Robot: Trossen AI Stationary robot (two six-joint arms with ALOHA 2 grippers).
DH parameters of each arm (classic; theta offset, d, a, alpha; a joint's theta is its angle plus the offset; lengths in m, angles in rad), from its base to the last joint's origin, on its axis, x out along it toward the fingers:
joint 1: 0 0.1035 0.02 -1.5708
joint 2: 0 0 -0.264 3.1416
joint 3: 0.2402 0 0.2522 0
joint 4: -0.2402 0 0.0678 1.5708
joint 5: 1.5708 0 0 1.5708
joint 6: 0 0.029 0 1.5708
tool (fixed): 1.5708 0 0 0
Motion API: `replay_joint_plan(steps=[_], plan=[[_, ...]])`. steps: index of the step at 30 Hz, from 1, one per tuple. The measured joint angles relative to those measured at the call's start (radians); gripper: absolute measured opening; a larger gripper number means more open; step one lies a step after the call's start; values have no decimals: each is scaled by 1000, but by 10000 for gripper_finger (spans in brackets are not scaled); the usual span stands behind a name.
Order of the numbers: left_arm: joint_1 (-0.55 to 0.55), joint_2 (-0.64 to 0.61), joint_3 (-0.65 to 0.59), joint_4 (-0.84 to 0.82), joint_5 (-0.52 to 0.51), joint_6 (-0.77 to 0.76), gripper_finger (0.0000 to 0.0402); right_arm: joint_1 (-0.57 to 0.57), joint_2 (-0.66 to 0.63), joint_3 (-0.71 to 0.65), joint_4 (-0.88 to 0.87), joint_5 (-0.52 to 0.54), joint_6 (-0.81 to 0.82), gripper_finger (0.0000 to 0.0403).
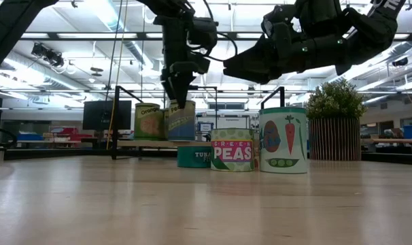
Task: Pick and place cans onto a shelf
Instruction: Put the canned peas on the shelf
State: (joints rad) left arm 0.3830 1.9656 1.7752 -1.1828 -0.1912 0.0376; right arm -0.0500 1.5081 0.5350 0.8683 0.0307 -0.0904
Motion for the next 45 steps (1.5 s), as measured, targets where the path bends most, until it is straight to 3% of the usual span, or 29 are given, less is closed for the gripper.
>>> replay_joint_plan(steps=[45], plan=[[-6, 0, 0, 7, -25, -148, 355, 0, -4, 0, -17, 2, -33, 250]])
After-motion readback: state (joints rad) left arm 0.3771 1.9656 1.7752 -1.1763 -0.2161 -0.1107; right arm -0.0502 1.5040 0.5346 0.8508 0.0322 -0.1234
